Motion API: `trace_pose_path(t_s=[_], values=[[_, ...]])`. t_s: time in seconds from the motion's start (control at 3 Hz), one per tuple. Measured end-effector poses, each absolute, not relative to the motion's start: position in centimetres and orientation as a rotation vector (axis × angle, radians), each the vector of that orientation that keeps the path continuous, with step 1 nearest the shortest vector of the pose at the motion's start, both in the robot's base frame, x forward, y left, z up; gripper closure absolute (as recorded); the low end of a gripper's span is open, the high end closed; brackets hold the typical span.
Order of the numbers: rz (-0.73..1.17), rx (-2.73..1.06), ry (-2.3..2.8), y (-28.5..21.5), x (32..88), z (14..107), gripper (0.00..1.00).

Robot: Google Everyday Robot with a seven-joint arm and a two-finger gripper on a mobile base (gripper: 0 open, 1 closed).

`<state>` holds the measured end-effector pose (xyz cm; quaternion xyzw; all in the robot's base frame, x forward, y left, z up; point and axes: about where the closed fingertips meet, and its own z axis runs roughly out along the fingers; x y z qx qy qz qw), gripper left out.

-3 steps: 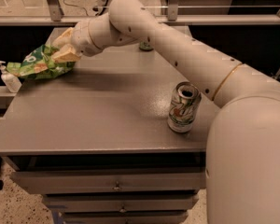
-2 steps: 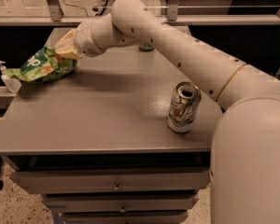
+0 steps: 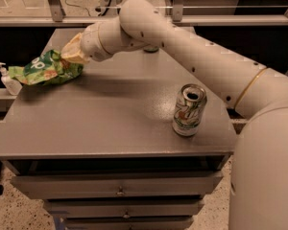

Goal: Pick green rice chip bag

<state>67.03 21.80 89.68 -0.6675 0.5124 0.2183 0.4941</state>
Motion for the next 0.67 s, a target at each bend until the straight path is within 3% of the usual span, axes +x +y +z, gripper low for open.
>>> trace_pose_path(t_s=[0.67], values=[[0.413, -1.563, 1.201, 19.2, 67.6, 96.0, 1.0]])
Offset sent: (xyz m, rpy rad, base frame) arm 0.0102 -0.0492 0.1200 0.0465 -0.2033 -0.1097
